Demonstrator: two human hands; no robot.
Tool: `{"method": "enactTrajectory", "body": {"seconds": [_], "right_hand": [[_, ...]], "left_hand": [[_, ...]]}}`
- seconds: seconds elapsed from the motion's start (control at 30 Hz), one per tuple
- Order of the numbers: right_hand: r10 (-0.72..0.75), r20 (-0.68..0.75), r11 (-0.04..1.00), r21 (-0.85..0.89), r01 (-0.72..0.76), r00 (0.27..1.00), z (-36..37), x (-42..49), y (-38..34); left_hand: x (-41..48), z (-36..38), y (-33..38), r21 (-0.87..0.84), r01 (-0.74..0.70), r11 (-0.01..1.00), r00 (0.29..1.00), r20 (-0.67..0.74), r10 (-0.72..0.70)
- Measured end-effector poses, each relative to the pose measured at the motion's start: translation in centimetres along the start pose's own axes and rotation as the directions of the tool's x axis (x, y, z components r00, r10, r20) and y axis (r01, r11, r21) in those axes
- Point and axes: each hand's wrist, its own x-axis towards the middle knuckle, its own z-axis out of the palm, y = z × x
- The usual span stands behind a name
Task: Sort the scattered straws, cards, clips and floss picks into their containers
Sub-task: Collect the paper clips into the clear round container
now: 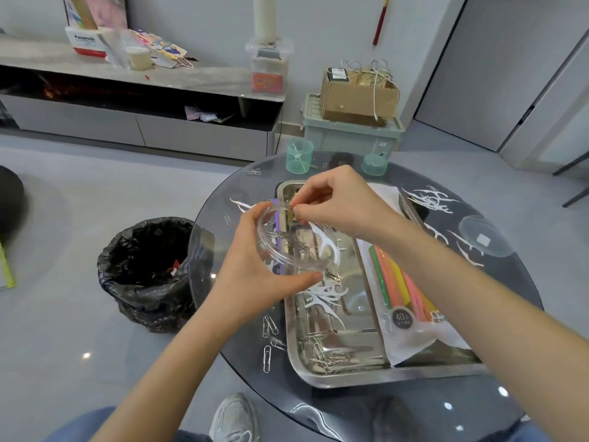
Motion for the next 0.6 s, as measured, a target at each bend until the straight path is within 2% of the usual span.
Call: {"method": "enactTrajectory", "body": {"seconds": [0.1,0.3,0.4,0.5,0.6], "right_hand": [[-0.023,0.051,0.997,0.068,0.019,0.998,-0.1,-0.1,0.4],[-0.065,0.153,0.998,0.030,0.061,0.986,-0.1,-0.4,0.3],[-0.071,0.171,0.995,0.075,0.058,0.983,-0.1,-0.6,-0.1],[-0.058,0.095,0.993,0.107,0.047,0.994,-0.4,-0.8,-0.4],[-0.017,-0.078,0.983,0.182,0.031,0.997,-2.0,-0.6,-0.2]], "left_hand": [[-0.3,-0.1,0.1,0.010,-0.019,1.000,1.000,-0.008,0.019],[-1.2,-0.1,0.1,0.020,-0.008,1.000,1.000,-0.022,0.008],[-1.4,0.0,0.2,0.021,-0.001,1.000,1.000,-0.025,0.001],[-1.2,0.0,0.3,0.012,-0.001,1.000,1.000,-0.028,0.001],[-0.8,-0.6,0.3,0.005,0.041,0.999,0.997,-0.069,-0.041]]}}
